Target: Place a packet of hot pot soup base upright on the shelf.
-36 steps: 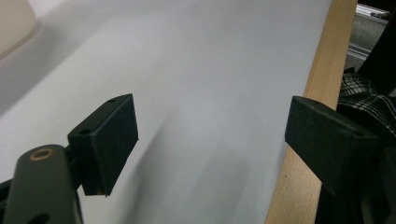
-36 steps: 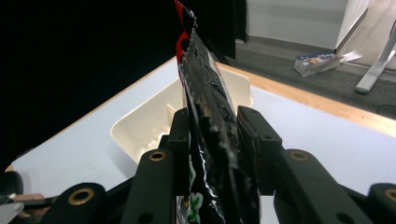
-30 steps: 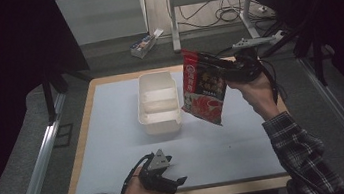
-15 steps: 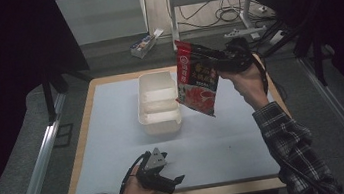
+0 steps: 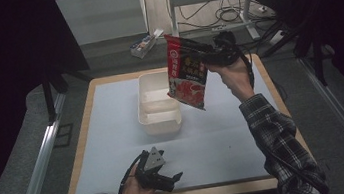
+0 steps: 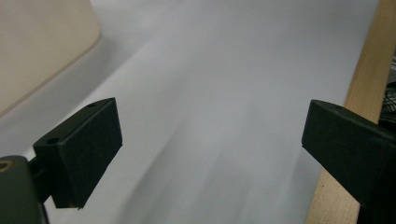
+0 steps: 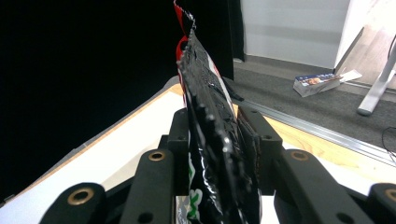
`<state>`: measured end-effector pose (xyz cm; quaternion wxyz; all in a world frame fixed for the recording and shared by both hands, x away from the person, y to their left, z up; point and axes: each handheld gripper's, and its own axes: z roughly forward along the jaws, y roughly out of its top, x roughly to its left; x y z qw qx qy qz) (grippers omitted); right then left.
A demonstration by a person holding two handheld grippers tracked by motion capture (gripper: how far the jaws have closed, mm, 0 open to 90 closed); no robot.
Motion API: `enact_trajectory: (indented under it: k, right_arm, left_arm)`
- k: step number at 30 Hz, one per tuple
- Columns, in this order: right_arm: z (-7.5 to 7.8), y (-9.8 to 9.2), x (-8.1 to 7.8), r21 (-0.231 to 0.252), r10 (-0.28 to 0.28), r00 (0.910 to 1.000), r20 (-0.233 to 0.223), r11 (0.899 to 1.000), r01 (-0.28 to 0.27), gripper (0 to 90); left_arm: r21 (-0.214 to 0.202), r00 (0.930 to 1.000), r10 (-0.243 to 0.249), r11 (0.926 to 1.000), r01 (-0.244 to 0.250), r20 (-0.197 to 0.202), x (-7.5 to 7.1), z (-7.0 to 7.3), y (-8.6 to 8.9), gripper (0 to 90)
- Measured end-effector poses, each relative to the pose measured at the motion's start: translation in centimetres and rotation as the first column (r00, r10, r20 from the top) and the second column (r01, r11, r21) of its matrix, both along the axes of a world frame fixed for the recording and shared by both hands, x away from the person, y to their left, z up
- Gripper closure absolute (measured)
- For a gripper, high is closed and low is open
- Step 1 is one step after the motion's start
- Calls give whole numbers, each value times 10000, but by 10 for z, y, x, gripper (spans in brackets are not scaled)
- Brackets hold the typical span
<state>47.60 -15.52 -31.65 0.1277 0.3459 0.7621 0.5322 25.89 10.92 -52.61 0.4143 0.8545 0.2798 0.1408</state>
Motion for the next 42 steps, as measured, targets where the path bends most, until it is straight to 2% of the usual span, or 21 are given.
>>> enact_trajectory:
  k: [6, 12, 16, 18, 25, 30, 37, 42]
  right_arm:
    - [0, 12, 7, 25, 125, 9999, 40, 9999, -125, 677]
    - [-1, 28, 15, 127, 280, 9996, 27, 9995, -280, 677]
    - [-3, 38, 18, 113, 388, 9992, 33, 9992, -389, 677]
    - [-5, 44, 21, 70, 425, 9991, 14, 9991, -425, 677]
    - [-10, 57, 27, 62, 382, 9993, 46, 9993, -382, 676]
    - [-13, 65, 29, 7, 458, 9989, 72, 9990, -458, 676]
    - [-19, 79, 31, -26, 626, 9980, 36, 9980, -626, 675]
    - [-27, 88, 29, -49, 871, 9962, -64, 9962, -871, 675]
  left_arm:
    - [23, 10000, -20, 10000, 20, 21, 0, 0, 0, 41]
    - [-133, 10000, -23, 9999, 24, 66, -1, 1, 1, 30]
    - [-384, 9996, 78, 9992, -67, 274, -1, 2, 3, 17]
    - [-492, 9984, 202, 9986, -177, 520, -2, 2, 5, 9]
    - [-630, 9983, 226, 9978, -191, 544, -1, 2, 6, 0]
    - [-644, 9991, 197, 9978, -172, 384, 0, 1, 5, 0]
    - [-1257, 9999, -20, 9921, 0, -157, 1, 2, 6, 0]
    - [-890, 9998, -168, 9959, 155, -136, 1, 1, 4, 2]
